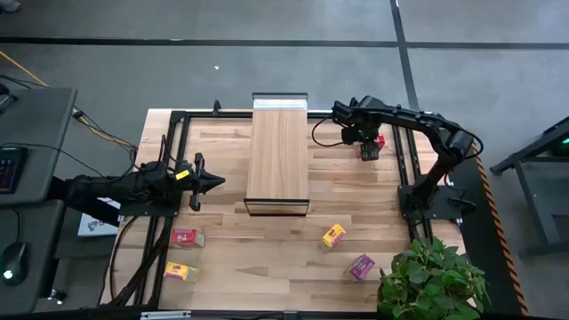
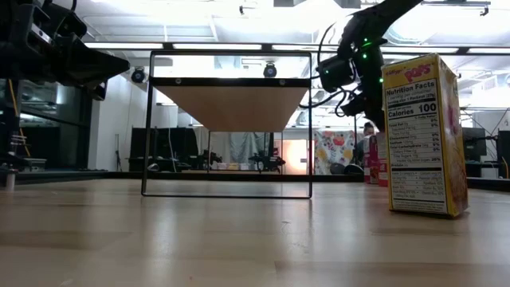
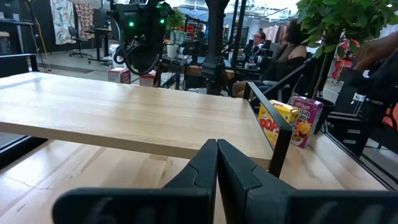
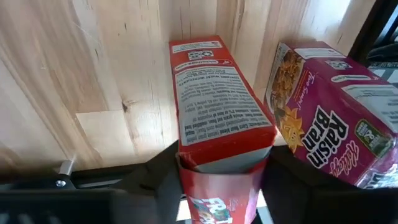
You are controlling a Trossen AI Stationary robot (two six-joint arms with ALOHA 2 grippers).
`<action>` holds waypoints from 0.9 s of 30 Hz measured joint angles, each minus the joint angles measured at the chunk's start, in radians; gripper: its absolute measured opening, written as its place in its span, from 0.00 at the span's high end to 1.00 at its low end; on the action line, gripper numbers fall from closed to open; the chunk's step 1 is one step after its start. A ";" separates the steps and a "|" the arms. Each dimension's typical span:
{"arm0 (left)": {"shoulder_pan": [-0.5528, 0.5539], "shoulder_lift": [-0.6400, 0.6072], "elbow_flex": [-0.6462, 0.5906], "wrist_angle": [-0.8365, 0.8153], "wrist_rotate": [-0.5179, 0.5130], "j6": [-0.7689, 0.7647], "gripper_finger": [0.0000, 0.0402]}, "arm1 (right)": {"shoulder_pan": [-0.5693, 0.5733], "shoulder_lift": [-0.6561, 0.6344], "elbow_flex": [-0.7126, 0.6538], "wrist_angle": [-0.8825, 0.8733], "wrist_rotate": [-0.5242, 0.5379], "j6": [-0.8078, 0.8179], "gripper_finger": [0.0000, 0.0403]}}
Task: Stack cereal on shelf
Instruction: Put the top red cereal box on the shelf
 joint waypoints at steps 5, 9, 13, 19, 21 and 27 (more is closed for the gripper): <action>0.000 0.000 0.000 0.000 0.000 0.000 0.99 | 0.004 -0.017 0.031 -0.086 -0.054 0.074 0.72; 0.000 0.000 0.000 0.000 0.000 0.000 0.99 | 0.027 -0.041 0.132 -0.214 -0.147 0.163 0.75; 0.000 0.000 0.000 0.000 0.000 0.000 0.99 | 0.088 -0.075 0.299 -0.261 -0.234 0.273 0.76; 0.000 0.000 0.000 0.000 0.000 0.000 0.99 | 0.233 -0.073 0.614 -0.240 -0.151 0.322 0.76; 0.000 0.000 0.000 0.000 0.000 0.000 0.99 | 0.261 -0.057 0.701 -0.225 -0.095 0.312 0.76; 0.000 0.000 0.000 0.000 0.000 0.000 0.99 | 0.324 0.066 0.886 -0.109 -0.064 0.228 0.76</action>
